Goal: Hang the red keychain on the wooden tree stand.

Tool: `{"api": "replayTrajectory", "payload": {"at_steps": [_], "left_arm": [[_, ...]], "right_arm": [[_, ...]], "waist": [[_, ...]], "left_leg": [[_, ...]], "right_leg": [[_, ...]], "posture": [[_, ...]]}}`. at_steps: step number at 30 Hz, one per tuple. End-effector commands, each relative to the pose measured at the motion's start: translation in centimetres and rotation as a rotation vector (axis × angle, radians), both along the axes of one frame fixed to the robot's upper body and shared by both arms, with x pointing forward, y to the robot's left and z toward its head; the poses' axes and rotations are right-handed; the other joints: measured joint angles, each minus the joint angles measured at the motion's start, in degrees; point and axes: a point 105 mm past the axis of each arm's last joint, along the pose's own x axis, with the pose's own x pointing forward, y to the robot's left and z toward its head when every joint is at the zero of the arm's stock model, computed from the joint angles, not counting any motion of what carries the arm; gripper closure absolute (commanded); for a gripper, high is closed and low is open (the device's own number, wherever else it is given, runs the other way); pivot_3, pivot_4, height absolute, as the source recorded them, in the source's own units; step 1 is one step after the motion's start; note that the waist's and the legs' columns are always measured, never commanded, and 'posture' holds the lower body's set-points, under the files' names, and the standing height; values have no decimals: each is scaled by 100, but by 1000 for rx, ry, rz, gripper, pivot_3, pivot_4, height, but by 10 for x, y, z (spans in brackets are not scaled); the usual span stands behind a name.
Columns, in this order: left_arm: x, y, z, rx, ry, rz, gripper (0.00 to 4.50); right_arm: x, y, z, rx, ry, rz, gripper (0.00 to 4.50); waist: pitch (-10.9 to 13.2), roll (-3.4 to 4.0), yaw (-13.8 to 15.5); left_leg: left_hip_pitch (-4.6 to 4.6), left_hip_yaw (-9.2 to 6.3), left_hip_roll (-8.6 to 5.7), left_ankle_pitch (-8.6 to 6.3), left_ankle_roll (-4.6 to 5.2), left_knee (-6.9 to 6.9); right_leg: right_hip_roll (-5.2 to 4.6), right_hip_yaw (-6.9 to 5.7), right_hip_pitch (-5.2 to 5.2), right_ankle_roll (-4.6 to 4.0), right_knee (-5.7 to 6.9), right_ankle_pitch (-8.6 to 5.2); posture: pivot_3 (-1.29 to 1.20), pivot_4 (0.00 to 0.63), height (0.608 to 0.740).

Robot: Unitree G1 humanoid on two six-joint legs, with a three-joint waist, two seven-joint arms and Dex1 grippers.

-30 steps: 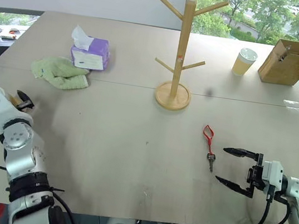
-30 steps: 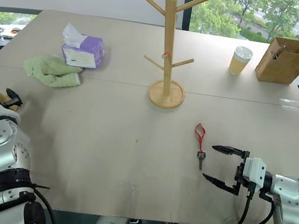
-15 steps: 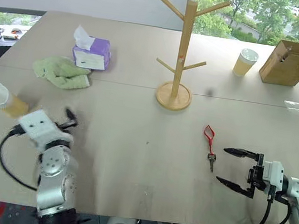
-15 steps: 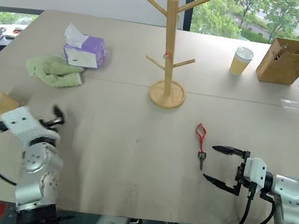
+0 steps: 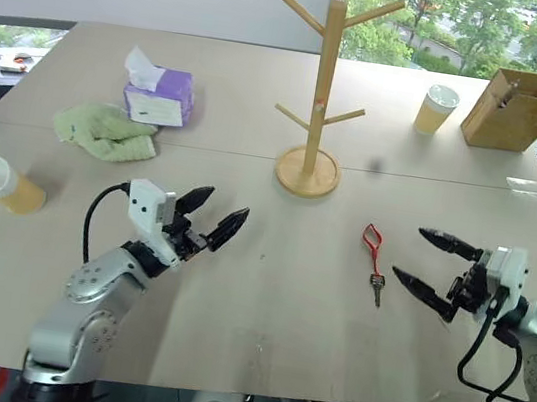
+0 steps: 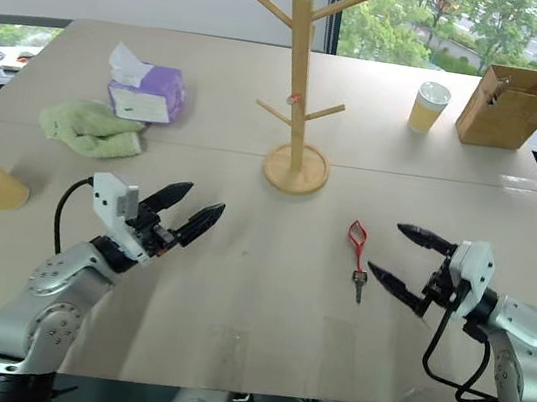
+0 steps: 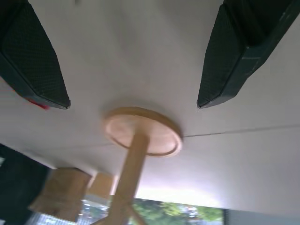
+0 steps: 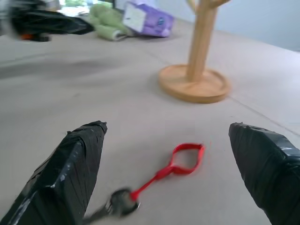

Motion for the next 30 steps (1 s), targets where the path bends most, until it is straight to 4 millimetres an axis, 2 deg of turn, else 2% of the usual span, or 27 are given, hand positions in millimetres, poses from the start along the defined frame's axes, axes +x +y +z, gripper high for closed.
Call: {"api": "replayTrajectory", "payload": {"at_steps": [1, 4, 6, 10, 16, 21, 30], "left_arm": [[-12, -1, 16, 76, -119, -138, 36], [-21, -11, 10, 75, -121, -242, 36], [-32, -17, -3, 131, -132, -320, 36], [-36, -17, -18, 140, -146, -323, 36], [-51, -23, -38, 175, -154, -368, 36], [-47, -19, -48, 207, -168, -359, 36], [-42, -22, -48, 205, -187, -366, 36]], "right_arm": [[19, 9, 21, -2, 75, -170, 0], [27, 15, 18, -35, 188, -267, 0], [29, 23, 26, -7, 193, -302, 0], [27, 26, 20, -78, 321, -385, 0], [20, 23, 16, -221, 395, -492, 0], [19, 23, 11, -315, 455, -552, 0], [15, 53, 1, -250, 526, -473, 0]], "waist": [[0, 4, 4], [0, 3, 16], [-1, 3, 5], [1, 9, -4], [1, 8, -6], [0, 9, -6], [1, 9, -30]], "left_leg": [[0, 2, -1, 0, 0, 0], [-6, 0, -3, -1, 2, -1], [-9, 0, -4, -1, 2, -3], [-12, 6, -4, -3, 4, -12], [-13, 4, -2, -4, 7, -12], [-17, 0, 0, -4, 7, -12], [-22, -1, 0, -4, 8, -16]], "right_leg": [[-2, 1, -2, -2, 1, -1], [-5, 0, -6, -3, -2, -1], [-8, 0, -6, -4, -6, -1], [-5, 6, -15, -4, -11, -1], [-6, 5, -17, -4, -11, -2], [-4, 1, -20, -4, -10, -2], [-1, -1, -22, 0, -15, -1]], "posture": [[0, 150, 740], [0, 150, 740], [0, 150, 740], [0, 150, 740], [0, 150, 740], [0, 150, 740], [0, 150, 740]]}}
